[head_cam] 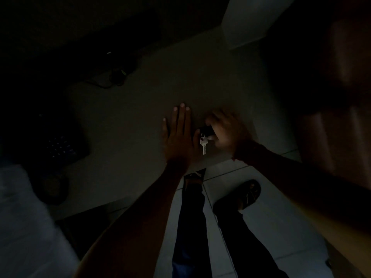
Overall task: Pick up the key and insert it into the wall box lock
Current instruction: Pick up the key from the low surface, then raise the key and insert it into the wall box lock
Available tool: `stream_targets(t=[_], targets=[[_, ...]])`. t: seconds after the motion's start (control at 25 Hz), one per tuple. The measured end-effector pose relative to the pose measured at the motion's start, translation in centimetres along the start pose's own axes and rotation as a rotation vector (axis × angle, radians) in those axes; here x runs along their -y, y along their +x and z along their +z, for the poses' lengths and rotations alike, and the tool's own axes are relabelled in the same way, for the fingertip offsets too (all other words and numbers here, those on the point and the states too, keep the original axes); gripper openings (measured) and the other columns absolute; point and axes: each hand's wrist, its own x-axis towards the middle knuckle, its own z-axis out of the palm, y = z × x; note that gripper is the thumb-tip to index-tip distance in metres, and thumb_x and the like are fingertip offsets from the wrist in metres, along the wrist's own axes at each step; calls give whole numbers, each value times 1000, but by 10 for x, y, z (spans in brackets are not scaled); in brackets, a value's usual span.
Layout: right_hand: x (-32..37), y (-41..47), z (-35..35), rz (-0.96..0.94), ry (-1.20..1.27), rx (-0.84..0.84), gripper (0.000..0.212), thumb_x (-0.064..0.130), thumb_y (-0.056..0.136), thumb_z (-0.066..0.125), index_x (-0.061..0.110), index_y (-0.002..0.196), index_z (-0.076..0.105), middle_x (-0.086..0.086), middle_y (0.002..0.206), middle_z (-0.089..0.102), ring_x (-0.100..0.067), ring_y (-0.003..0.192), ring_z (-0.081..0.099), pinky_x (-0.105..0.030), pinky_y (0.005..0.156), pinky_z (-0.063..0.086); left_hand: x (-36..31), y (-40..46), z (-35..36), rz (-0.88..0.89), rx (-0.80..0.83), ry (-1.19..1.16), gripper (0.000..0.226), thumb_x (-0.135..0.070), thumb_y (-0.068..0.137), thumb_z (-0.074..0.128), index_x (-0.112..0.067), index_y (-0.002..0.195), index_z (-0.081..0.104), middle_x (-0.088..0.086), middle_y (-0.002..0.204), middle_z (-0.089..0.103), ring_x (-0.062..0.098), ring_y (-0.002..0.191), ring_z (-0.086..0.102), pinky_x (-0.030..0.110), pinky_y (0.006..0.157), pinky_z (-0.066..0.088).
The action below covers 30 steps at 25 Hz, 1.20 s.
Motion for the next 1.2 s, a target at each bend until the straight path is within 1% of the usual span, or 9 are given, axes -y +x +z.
stream_targets(t=[0.16, 0.24, 0.4, 0.56, 0.68, 0.8, 0.84, 1.04, 1.2], targets=[[-5, -6, -3, 135, 322, -38, 36, 14, 85, 68, 4, 119, 61, -22, 122, 63, -38, 116, 55, -45, 101, 44, -3, 0, -9, -1, 69, -5, 71, -48, 108, 33, -11, 167, 16, 7, 177, 12, 23, 165, 11, 54, 133, 9], [-6, -16, -17, 162, 414, -84, 21, 12, 84, 68, 6, 104, 65, -18, 105, 67, -34, 101, 60, -40, 88, 49, -5, 1, -23, -9, 157, -21, 71, -46, 109, 35, -11, 167, 12, 7, 177, 8, 24, 165, 7, 54, 134, 6], [-8, -44, -82, 201, 594, -194, 6, 6, 81, 69, 8, 86, 67, -5, 81, 62, -20, 81, 57, -26, 73, 37, -29, 12, -88, 5, 217, -107, 65, -37, 112, 36, -13, 168, 11, 6, 178, 7, 24, 165, 5, 53, 134, 2], [-10, -87, -191, 249, 608, -353, 15, 10, 81, 72, 6, 70, 62, -16, 67, 62, -30, 68, 59, -30, 63, 38, -88, 52, -202, 197, 66, -78, 61, -34, 111, 35, -12, 166, 19, 8, 176, 14, 24, 165, 12, 56, 134, 11], [-18, -137, -283, 286, 509, -523, 21, 17, 80, 73, 4, 68, 63, -15, 68, 66, -31, 67, 59, -40, 73, 43, -147, 78, -299, 346, -52, -75, 59, -30, 110, 36, -10, 164, 26, 10, 174, 23, 25, 164, 17, 55, 134, 12], [-32, -199, -370, 353, 539, -695, 17, 17, 75, 78, 6, 72, 65, -6, 76, 68, -21, 74, 60, -14, 69, 43, -218, 89, -403, 478, -136, -26, 60, -27, 110, 37, -10, 165, 23, 11, 175, 21, 26, 163, 18, 55, 134, 10], [-37, -227, -401, 369, 555, -764, 16, 15, 74, 79, 6, 73, 65, -4, 76, 66, -20, 74, 60, -14, 65, 42, -246, 86, -441, 538, -171, -14, 59, -27, 110, 36, -10, 165, 22, 11, 175, 20, 26, 164, 17, 55, 134, 10], [-56, -373, -530, 434, 515, -1035, 13, 9, 69, 79, 4, 75, 69, -13, 76, 71, -27, 75, 67, -36, 66, 52, -382, 43, -597, 823, -328, 15, 57, -27, 111, 31, -8, 164, 26, 13, 174, 22, 26, 164, 17, 53, 134, 8], [-71, -497, -598, 432, 558, -1250, 25, 3, 69, 82, 3, 87, 65, -18, 81, 73, -23, 75, 69, -34, 69, 55, -490, -11, -685, 1005, -462, 41, 55, -26, 111, 28, -8, 162, 28, 12, 176, 17, 26, 164, 14, 53, 133, 6]])
